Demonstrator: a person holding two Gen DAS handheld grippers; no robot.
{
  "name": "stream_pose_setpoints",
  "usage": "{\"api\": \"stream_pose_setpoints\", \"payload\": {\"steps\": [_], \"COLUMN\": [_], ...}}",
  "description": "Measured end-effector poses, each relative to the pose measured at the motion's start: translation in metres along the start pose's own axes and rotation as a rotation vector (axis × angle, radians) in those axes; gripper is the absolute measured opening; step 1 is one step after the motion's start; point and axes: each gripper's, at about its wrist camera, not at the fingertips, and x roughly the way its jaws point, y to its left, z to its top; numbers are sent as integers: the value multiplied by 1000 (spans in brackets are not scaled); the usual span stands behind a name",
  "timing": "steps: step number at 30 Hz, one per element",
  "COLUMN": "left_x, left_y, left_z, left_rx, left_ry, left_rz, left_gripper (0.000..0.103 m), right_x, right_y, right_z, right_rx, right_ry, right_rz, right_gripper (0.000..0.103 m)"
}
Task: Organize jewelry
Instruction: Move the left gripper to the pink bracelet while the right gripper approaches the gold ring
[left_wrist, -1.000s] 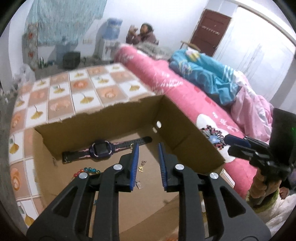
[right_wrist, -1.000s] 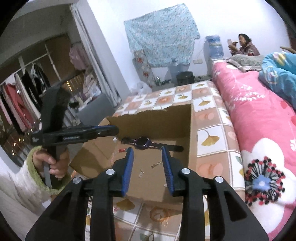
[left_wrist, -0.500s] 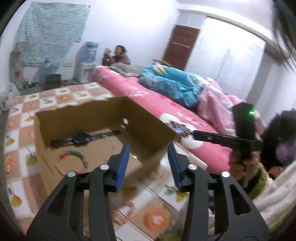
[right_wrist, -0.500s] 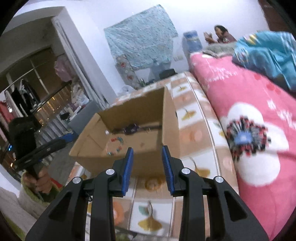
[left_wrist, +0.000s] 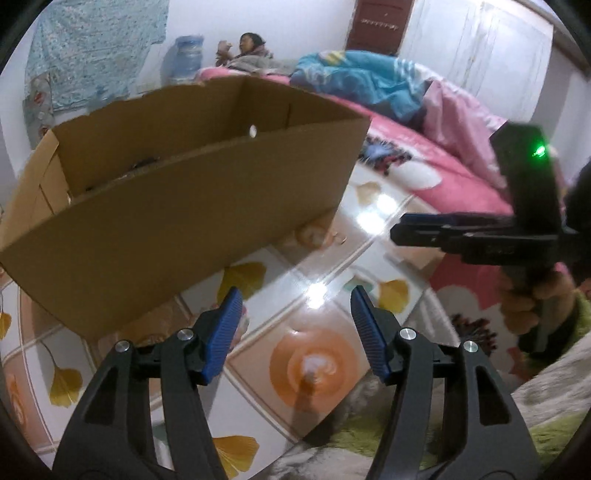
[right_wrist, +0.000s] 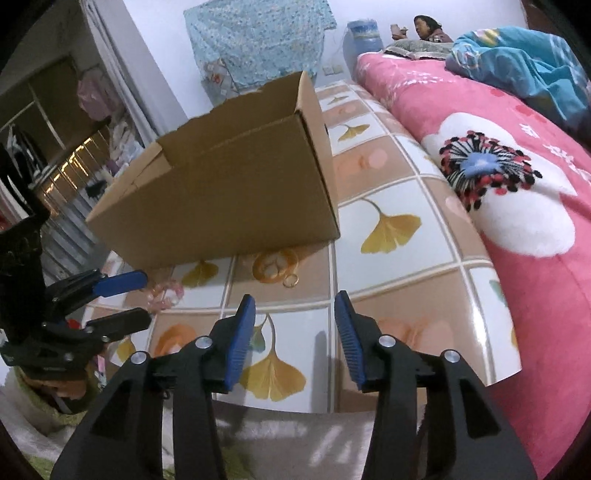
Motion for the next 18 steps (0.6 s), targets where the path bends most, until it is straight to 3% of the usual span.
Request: {"api": "stream_pose_setpoints", "payload": {"steps": [10, 18], "left_x": [15, 27], "left_y": [-14, -23], "left_z": [-10, -10], "left_rx": [92, 101], "left_ry": [31, 69], "left_rz": [86, 101], "left_gripper": [58, 58], "right_x": [15, 22], "right_y": [1, -4], "right_z": [-1, -1], "right_rx": [17, 54], "right_ry": [17, 16], "right_rz": [11, 46], "right_gripper": [45, 47]}}
